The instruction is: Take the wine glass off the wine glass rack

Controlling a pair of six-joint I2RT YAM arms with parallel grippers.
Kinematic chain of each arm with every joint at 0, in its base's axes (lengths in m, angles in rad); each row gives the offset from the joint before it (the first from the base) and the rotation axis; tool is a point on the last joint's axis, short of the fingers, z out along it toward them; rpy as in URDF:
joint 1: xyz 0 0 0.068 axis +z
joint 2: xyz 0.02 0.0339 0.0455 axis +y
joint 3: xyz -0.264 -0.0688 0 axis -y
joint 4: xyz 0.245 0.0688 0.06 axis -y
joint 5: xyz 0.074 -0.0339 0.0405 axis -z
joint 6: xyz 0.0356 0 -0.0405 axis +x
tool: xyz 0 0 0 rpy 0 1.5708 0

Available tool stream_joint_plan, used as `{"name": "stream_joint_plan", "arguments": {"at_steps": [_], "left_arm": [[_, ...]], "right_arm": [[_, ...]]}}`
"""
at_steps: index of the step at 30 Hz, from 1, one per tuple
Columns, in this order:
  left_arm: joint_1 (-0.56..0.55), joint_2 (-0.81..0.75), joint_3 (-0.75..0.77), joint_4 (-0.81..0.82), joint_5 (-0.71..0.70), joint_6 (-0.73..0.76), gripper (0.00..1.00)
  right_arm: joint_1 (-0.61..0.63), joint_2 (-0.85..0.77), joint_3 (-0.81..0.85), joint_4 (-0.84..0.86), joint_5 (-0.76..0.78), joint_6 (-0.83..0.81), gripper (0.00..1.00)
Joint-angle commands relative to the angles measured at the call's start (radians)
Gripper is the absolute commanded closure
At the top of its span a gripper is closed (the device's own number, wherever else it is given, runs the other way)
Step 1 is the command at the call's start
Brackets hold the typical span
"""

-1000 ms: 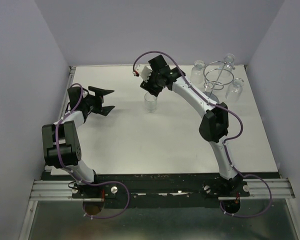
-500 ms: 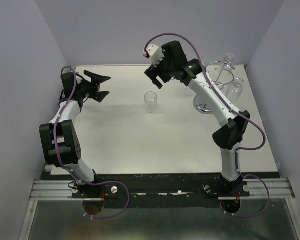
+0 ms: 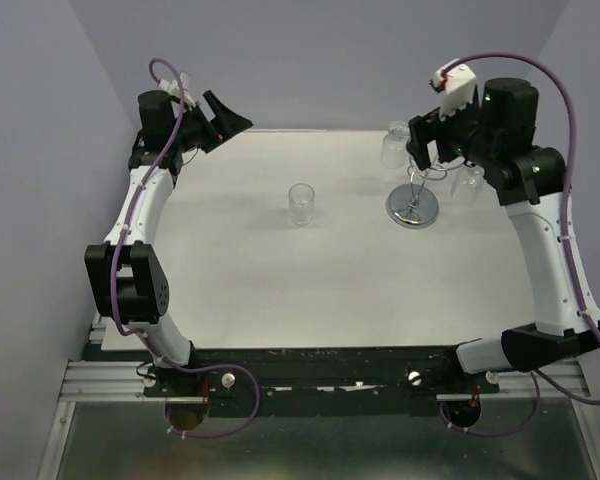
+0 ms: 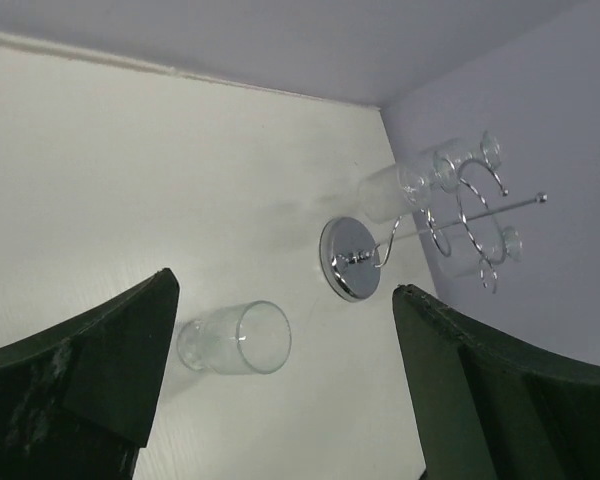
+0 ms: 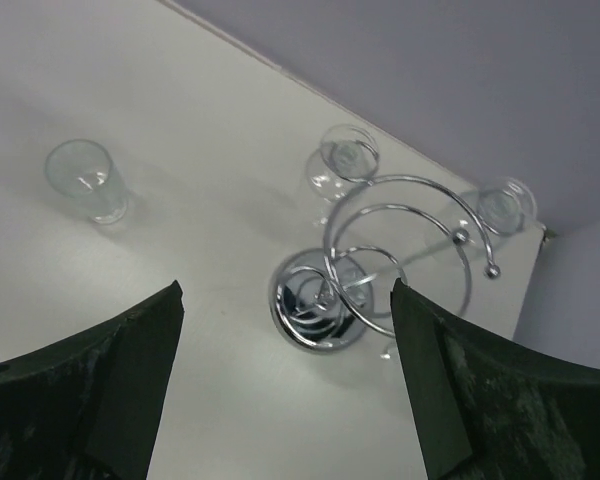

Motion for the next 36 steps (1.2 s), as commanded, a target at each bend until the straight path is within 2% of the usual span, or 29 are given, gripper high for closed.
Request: {"name": "stream_joint_plan", "arguments": {"at_steps": [1,4,8,13,16,18,21,25,30,36], "left_arm": [[-0.121,0.007,0.156,-0.124,-0.076,0.42,0.01],[-0.164,-0.002,0.199,-0.108,-0.104,0.578,0.01],[-0.199,0.004,0.261,-0.096,-0.153,0.705,0.01],[-0.224,0.052,0.383,-0.096,-0.198,0.668,0.01],[-0.251,0.058,0.407,-0.078,-0.161,0.735,0.01],[-0.28,0.053,0.403,-0.062,-0.155,0.78,0.01],[-0.328,0.065,0.42,-0.085,-0.13,0.852,0.01],[-0.373,0.073,0.427,-0.105,-0.153,0.873,0.01],[-0.402,0.058,0.386,-0.099,-0.141,0.915,0.01],[-0.419,0.066,0.366,-0.11,-0.155,0.91,0.01]], "right_arm": [[-0.199,-0.13,-0.113,0.001,-0.123,0.038,0.08],[-0.353,-0.208,-0.214,0.076,-0.165,0.087,0.08],[-0.519,-0.2,-0.236,0.099,-0.202,0.174,0.07],[-0.617,-0.156,-0.277,0.14,-0.303,0.205,0.07],[-0.635,-0.135,-0.316,0.219,-0.3,0.211,0.05],[-0.666,-0.113,-0.356,0.295,-0.274,0.256,0.0],[-0.753,-0.064,-0.406,0.401,-0.367,0.302,0.0],[-0.816,-0.003,-0.393,0.429,-0.493,0.235,0.0],[-0.823,0.001,-0.377,0.357,-0.654,-0.005,0.0],[-0.927,0.048,-0.454,0.322,-0.979,-0.206,0.05]]}}
